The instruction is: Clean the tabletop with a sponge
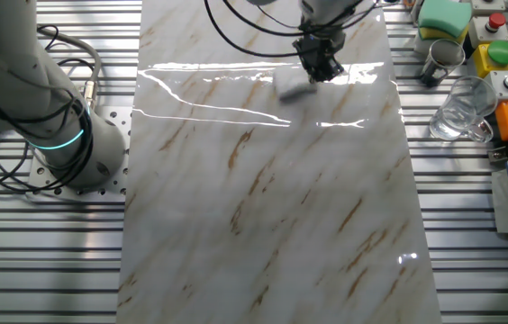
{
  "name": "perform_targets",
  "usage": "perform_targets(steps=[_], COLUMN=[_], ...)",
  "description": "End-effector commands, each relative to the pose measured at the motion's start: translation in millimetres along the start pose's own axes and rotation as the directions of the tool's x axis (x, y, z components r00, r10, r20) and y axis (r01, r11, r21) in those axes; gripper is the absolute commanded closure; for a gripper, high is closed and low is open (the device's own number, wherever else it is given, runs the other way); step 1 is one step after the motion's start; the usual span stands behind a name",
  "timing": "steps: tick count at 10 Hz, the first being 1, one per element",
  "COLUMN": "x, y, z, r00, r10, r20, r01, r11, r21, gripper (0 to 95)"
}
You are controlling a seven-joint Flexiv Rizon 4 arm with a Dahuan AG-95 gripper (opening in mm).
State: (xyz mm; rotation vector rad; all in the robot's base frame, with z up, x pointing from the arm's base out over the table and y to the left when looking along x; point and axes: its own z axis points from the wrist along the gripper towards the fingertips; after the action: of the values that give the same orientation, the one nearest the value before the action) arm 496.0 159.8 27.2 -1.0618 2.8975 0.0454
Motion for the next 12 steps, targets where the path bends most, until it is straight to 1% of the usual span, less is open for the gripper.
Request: perform_targets(steps=[1,3,4,6,7,9,10,12], x=[7.1,15.9,21.5,28.6,34.7,42.4,48.7,54.8], y=[-11.3,-25.9,-35.9,-48.8,-58.0,-63.2,-66.2,-68.8], z=[0.2,-0.5,-0.7,-0.7,-1.7,-5.3,-8.8,-11.8], r00=[0.999,0.998,0.995,0.992,0.988,0.985,0.983,0.981], r10=[-0.032,-0.07,-0.096,-0.129,-0.155,-0.172,-0.184,-0.193], r20=[0.007,0.008,0.008,0.009,0.008,0.007,0.005,0.002], r01=[0.032,0.07,0.096,0.129,0.155,0.172,0.184,0.193], r11=[0.999,0.998,0.995,0.992,0.988,0.985,0.983,0.981], r21=[-0.005,-0.005,-0.006,-0.007,-0.007,-0.008,-0.01,-0.012], gripper=[95.0,95.0,95.0,95.0,95.0,95.0,95.0,95.0])
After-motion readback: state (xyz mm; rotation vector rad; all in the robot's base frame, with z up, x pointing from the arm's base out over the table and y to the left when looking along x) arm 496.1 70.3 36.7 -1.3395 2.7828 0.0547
